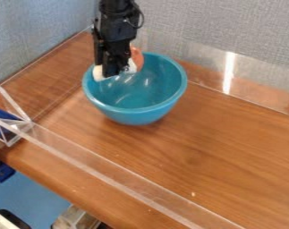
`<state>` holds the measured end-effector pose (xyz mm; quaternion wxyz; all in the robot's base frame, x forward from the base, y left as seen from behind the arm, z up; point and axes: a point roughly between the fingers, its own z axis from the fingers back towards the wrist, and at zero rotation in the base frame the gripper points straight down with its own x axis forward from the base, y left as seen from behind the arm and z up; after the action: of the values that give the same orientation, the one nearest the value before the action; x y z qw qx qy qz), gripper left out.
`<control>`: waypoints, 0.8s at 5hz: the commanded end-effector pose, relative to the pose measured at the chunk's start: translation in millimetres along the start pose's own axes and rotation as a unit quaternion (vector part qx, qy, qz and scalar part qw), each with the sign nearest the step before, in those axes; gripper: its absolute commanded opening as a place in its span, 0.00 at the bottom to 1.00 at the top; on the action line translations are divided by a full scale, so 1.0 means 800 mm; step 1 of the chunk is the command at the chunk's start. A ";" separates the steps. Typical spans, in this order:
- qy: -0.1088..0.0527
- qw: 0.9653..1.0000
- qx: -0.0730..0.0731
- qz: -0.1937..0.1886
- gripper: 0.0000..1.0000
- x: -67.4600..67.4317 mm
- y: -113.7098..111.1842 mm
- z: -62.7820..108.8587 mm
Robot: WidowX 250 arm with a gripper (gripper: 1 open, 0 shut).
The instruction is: Put the mushroom in the blue bowl
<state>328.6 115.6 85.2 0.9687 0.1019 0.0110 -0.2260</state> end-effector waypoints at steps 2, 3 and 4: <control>-0.011 1.000 0.022 0.017 0.00 0.000 0.027 0.008; -0.006 1.000 0.020 0.014 0.00 0.006 0.030 -0.006; -0.004 1.000 0.017 0.005 0.00 0.011 0.026 -0.019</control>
<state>336.8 126.7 53.8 0.9681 0.0996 0.0312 -0.2278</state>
